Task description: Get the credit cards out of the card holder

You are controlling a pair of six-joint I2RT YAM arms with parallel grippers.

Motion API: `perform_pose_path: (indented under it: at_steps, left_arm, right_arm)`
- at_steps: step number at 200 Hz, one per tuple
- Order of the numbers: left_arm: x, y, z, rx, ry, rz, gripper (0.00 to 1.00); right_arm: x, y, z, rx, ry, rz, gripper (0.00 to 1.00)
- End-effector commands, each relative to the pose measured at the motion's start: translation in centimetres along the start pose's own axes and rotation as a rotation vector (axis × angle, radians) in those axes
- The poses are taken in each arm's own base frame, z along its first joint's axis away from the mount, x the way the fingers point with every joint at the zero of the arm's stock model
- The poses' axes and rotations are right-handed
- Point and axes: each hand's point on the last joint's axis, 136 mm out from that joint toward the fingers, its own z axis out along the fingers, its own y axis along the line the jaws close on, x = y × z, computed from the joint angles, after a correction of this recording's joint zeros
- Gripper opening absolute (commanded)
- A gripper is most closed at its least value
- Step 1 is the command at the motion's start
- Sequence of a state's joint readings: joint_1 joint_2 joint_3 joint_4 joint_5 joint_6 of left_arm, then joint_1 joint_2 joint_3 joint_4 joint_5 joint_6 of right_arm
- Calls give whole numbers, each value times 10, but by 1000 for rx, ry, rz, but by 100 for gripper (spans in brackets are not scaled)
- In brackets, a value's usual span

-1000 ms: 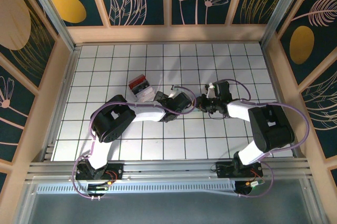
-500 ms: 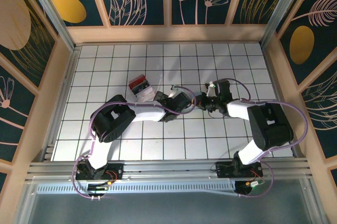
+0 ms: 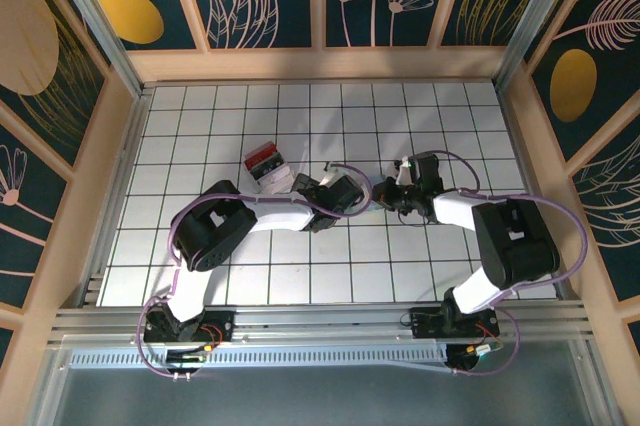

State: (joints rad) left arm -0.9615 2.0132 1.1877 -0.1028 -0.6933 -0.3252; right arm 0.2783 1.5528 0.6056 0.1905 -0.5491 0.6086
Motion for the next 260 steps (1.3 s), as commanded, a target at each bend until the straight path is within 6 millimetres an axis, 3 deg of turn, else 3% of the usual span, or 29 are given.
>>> perform_pose_path:
  at_steps: [1, 87, 133, 208, 260]
  left_arm:
    - [-1, 15, -11, -26, 20, 37, 99]
    - [-55, 21, -40, 10, -53, -91, 99]
    - [-72, -7, -46, 168, -59, -210, 99]
    - [-47, -30, -5, 115, 3, -90, 99]
    - [-23, -28, 13, 41, 59, -26, 99]
  right_arm:
    - [0, -12, -10, 65, -32, -1, 0]
    - [-2, -8, -19, 77, -61, -7, 0]
    - [-3, -7, -19, 71, -68, -3, 0]
    - [-2, -6, -17, 60, -62, 4, 0]
    - [-2, -9, -20, 84, -69, 2, 0]
